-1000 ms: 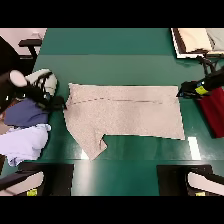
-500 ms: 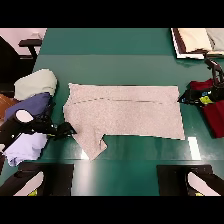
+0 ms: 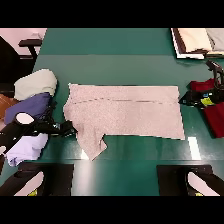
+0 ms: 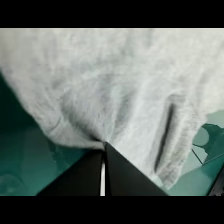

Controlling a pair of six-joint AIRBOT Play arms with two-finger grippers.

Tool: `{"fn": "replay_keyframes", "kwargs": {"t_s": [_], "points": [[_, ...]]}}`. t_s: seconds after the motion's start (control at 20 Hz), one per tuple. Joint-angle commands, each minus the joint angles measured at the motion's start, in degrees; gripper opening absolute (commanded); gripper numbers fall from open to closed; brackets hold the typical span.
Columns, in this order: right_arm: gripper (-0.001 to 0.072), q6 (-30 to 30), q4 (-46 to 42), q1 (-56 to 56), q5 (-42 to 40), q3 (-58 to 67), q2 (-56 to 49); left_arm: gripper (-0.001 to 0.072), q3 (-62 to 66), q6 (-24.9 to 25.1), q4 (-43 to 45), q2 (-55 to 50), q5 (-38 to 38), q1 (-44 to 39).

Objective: Fold the shirts.

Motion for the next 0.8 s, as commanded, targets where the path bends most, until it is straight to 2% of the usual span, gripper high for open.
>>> {"fn": "replay_keyframes", "kwargs": {"t_s": [0.0, 0.15, 0.25, 0.4, 0.55, 0.6, 0.75], "points": [[0.0408, 0.0, -1.9, -4.8, 5.9, -1.6, 0.9, 0.0017, 3.4, 1.0, 2.8, 1.4, -4.6, 0.0], [0.0412, 0.0, -6.4, -13.9, 6.5, -11.5, 4.7, 0.0018, 5.9, -0.4, 5.6, 5.4, -6.2, 0.0], [0.0483, 0.0, -5.8, -21.6, 5.3, -19.5, 6.1, 0.0018, 6.8, -0.4, 5.6, 5.8, -7.0, 0.0], [0.0481, -3.0, -2.1, -29.6, 3.8, -28.1, 4.3, 0.0018, 6.8, -0.4, 5.6, 5.8, -6.7, 0.0], [0.0476, -5.2, 3.6, -30.4, -2.4, -32.1, 1.5, 0.0018, 6.8, -0.4, 5.5, 5.8, -7.5, 0.0], [0.0441, -5.4, 5.3, -30.0, -4.1, -32.4, 0.5, 0.0018, 6.8, -0.4, 5.5, 5.8, -7.6, 0.0], [0.0433, -5.4, 7.0, -25.1, -7.5, -31.2, -3.7, 0.0019, 6.8, -0.4, 5.6, 5.8, -7.0, 0.0]]}}
